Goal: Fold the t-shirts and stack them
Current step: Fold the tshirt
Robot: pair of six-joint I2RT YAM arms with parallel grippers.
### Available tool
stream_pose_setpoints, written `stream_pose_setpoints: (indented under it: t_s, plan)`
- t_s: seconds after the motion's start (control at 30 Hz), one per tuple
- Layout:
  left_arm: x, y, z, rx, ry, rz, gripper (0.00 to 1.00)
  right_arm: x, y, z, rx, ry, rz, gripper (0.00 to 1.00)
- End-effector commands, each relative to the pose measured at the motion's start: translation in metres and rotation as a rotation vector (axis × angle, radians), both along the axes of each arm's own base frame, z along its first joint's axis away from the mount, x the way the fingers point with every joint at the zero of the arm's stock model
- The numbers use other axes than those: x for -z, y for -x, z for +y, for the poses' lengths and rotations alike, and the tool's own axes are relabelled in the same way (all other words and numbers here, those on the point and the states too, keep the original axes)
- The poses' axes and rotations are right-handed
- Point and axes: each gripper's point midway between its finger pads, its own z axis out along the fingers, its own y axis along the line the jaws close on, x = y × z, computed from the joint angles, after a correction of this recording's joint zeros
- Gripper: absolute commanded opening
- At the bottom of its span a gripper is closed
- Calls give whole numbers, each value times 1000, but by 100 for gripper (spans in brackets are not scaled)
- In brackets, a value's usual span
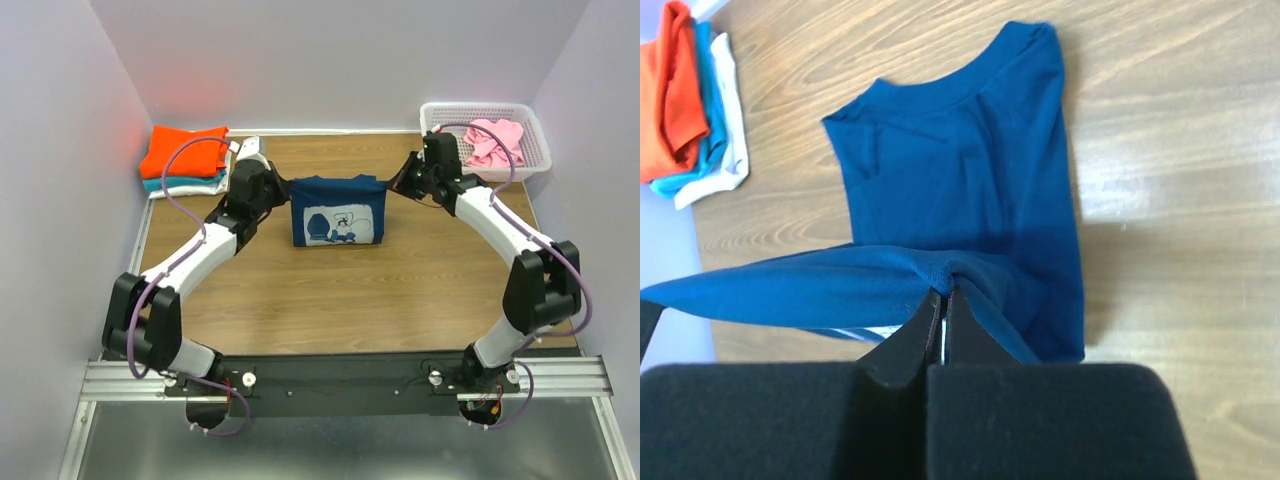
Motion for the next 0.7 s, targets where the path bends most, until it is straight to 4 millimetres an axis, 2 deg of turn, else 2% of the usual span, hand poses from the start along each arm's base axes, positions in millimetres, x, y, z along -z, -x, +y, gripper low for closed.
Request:
stream_pose_setpoints:
  t_s: [0.0,0.03,0.1,0.13,0.23,0.27,0.3,0.37,0.4,0.47,0.5,0.57,0.6,0.67]
  plan:
    - [-2,-28,2,5,-42,-28,0,1,-25,-11,4,6,-15,1]
    - [-1,-33,5,-1,-44,-24,0,11,-29,-9,-4,0,7,1]
    - [7,-46,2,3,-49,-8,0,9,-40,-12,6,-5,-1,1]
    - [9,-50,3,9,-46,-2,0,19,-45,-13,7,-3,17,1]
    - [18,-67,1,19,-53,14,0,21,-59,-13,-3,-13,13,1]
    - [21,-73,3,15,-60,16,0,33,-63,-12,-12,-8,34,1]
    - [26,-79,-4,43,-51,31,0,31,-69,-12,-14,-13,27,1]
    - [30,-86,-6,53,-56,39,0,38,-76,-9,-23,-13,36,1]
    - [36,-93,-8,55,-56,50,0,50,-80,-9,-23,-12,56,1]
    - [42,-99,-9,57,-61,60,0,52,-90,-6,-33,-23,55,1]
    - [48,-105,-9,58,-65,68,0,66,-94,-6,-37,-23,78,1]
    - [53,-110,-10,59,-69,78,0,65,-104,-7,-32,-25,66,1]
    - [58,-116,-9,54,-75,92,0,76,-108,-8,-28,-21,83,1]
    - [64,-121,-6,43,-83,106,0,79,-113,-6,-45,-20,79,2]
